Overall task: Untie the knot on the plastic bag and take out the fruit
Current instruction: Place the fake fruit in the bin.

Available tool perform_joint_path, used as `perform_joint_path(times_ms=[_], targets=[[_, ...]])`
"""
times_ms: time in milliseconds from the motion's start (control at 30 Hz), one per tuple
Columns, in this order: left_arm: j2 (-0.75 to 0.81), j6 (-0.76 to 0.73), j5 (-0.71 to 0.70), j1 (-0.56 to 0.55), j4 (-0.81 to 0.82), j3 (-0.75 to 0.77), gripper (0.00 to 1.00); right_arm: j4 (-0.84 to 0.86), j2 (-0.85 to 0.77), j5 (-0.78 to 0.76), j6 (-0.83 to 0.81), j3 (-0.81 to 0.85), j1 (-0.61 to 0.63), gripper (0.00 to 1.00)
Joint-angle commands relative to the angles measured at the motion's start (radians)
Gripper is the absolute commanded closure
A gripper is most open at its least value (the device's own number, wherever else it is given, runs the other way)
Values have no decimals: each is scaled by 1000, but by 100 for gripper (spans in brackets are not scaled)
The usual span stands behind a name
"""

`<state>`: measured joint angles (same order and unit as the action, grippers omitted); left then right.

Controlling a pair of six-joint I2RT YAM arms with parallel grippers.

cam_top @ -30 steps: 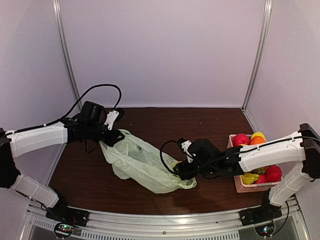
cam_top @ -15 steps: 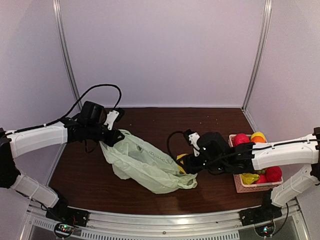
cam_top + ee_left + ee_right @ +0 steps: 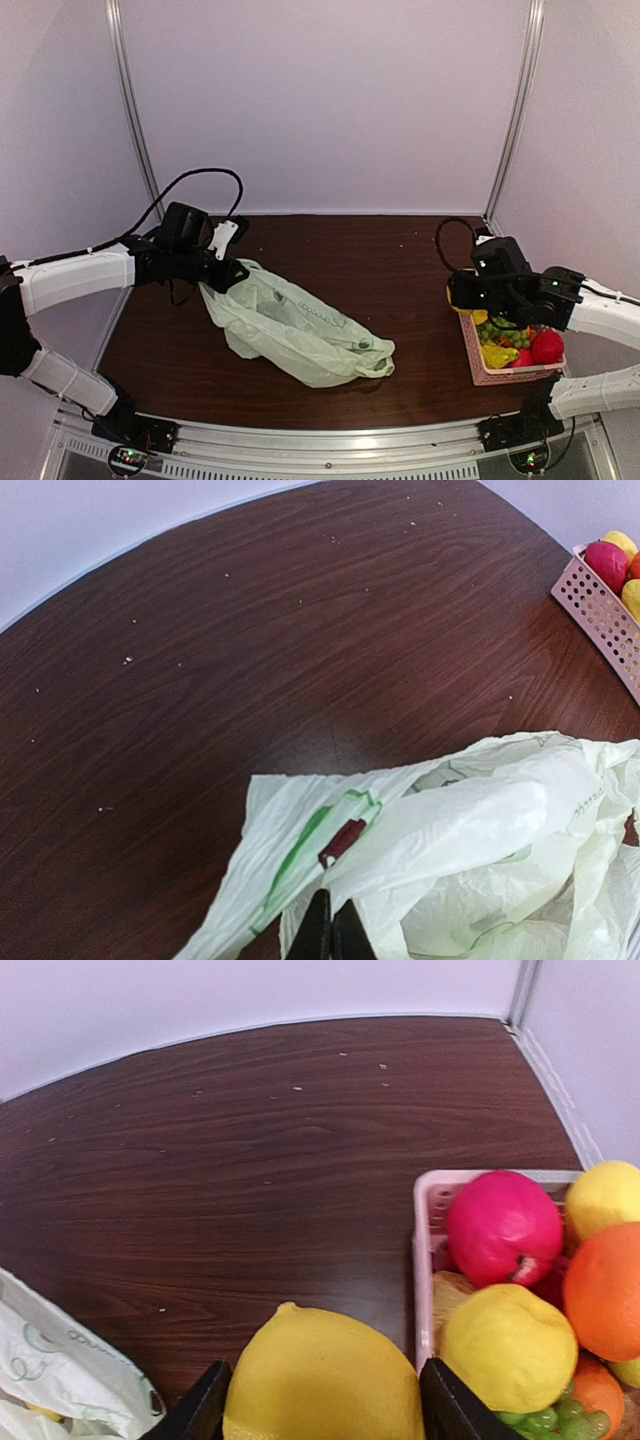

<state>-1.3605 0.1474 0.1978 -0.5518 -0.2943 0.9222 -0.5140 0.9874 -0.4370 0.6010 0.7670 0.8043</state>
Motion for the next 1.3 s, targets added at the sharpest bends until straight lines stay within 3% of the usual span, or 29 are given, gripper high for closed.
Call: perform_joint_path(times_ms=[0, 200, 600, 833, 1267], targets=[[2, -4, 0, -3, 6, 20, 100, -201, -129, -85, 107, -81, -107, 44], [4, -1, 4, -3, 7, 21, 100, -310, -224, -64, 198, -120, -203, 44], [10, 1, 12, -3, 7, 22, 100, -356, -257, -38, 276, -142, -210, 42], [0, 5, 19, -3, 6, 26, 100, -346, -296, 45, 293, -185, -209, 34], [3, 6, 19, -3, 6, 24, 100, -352, -317, 35, 298, -185, -210, 14]])
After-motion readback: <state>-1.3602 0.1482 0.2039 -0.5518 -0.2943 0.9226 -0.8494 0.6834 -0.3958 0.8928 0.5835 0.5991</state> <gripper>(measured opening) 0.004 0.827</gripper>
